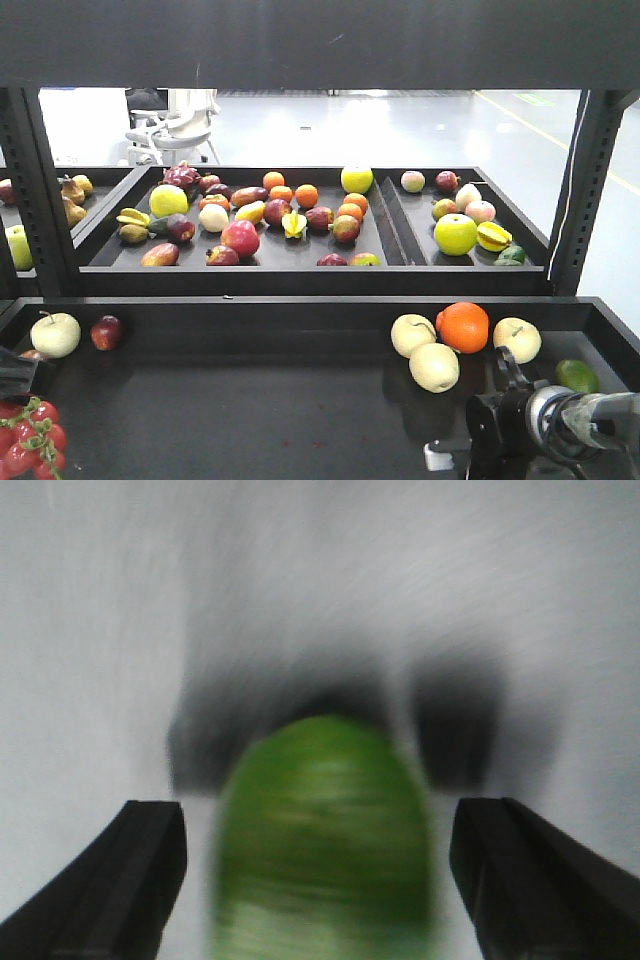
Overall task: Pick snacks and fruit into basket
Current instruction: 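Lower the right gripper onto the green lime and close it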
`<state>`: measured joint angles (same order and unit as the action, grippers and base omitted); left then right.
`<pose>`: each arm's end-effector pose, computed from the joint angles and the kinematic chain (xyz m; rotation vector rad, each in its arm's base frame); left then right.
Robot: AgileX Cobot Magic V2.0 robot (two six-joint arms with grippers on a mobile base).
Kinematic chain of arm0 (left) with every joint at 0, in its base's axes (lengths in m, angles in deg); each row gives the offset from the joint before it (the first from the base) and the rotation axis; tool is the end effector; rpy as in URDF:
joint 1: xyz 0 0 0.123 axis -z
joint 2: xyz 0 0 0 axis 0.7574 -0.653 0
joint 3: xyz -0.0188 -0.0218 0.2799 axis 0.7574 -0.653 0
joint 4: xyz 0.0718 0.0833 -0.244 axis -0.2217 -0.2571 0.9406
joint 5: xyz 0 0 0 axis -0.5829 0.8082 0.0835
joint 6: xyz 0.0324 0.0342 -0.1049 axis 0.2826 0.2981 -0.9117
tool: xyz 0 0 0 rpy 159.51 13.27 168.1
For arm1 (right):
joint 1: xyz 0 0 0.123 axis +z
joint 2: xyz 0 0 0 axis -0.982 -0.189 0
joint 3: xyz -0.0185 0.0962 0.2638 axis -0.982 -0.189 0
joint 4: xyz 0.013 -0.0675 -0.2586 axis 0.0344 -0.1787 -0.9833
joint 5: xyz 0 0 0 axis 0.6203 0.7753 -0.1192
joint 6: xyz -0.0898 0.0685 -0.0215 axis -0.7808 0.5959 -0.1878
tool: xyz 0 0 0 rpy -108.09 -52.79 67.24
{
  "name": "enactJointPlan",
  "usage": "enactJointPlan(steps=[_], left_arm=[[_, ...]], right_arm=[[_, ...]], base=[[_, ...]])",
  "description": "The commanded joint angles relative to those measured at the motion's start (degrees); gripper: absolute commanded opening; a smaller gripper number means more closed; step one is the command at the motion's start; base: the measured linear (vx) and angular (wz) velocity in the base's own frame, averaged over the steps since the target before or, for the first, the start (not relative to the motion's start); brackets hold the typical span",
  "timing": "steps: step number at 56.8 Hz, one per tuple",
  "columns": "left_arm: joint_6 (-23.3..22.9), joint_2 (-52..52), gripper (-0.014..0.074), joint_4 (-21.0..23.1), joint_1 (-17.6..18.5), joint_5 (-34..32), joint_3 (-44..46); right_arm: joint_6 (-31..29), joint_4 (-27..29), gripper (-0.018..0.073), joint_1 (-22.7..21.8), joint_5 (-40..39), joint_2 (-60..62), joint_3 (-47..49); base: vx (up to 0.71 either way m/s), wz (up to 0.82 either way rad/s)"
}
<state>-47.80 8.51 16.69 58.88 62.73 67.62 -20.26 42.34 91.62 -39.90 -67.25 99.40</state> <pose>0.2592 -0.0483 0.3529 0.1205 2.4846 -0.1517 0.3823 0.0870 0.0184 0.0779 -3.0598 -0.0041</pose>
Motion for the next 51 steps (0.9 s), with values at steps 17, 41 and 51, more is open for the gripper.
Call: enactJointPlan(steps=[17, 41, 51], left_arm=[[0.02, 1.48, -0.0006, 0.32, -0.07, -3.95, 1.45], [1.14, 1.48, -0.0006, 0.32, -0.07, -6.53, 1.45], [1.14, 1.48, -0.0006, 0.32, -0.07, -8.32, 1.45]], right_arm=[[-2.74, 0.31, 0.0167, -0.11, 6.38, 3.91, 1.44], [-7.95, 0.04, -0.0010, -0.11, 3.89, 19.99, 1.44], [-7.89, -2.64, -0.0007, -0.06, -0.56, 34.52, 1.44]], base=[[0.00, 0.00], [0.00, 0.00], [0.00, 0.00]])
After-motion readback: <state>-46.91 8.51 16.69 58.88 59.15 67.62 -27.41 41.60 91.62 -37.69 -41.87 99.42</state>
